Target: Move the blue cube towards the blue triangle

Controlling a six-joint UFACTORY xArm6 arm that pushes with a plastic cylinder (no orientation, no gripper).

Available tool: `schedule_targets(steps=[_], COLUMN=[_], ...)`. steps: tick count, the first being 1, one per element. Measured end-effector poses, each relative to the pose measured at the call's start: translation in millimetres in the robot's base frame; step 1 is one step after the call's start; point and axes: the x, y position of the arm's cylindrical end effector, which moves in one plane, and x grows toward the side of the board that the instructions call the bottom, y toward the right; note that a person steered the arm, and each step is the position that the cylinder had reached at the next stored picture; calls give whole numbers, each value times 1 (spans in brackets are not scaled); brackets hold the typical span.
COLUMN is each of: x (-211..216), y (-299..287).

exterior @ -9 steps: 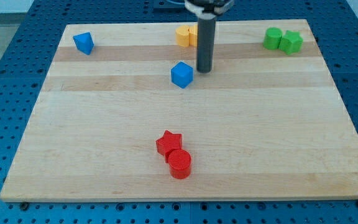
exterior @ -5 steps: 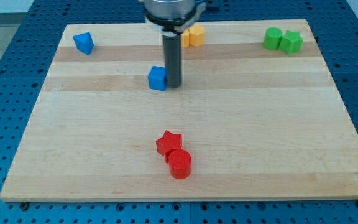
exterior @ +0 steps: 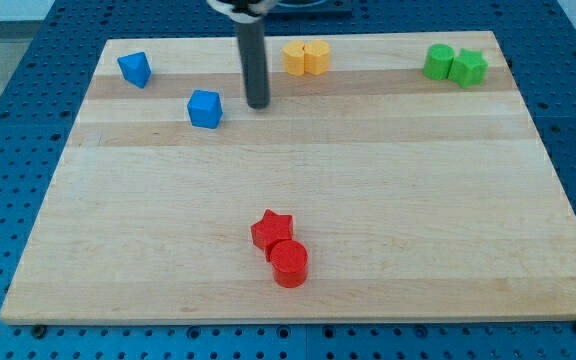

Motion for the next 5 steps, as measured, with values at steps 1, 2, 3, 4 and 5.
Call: schedule_targets(steps=[1, 2, 3, 4, 5], x=[45, 42, 38, 20, 0], y=[-7, -38, -40, -45, -62])
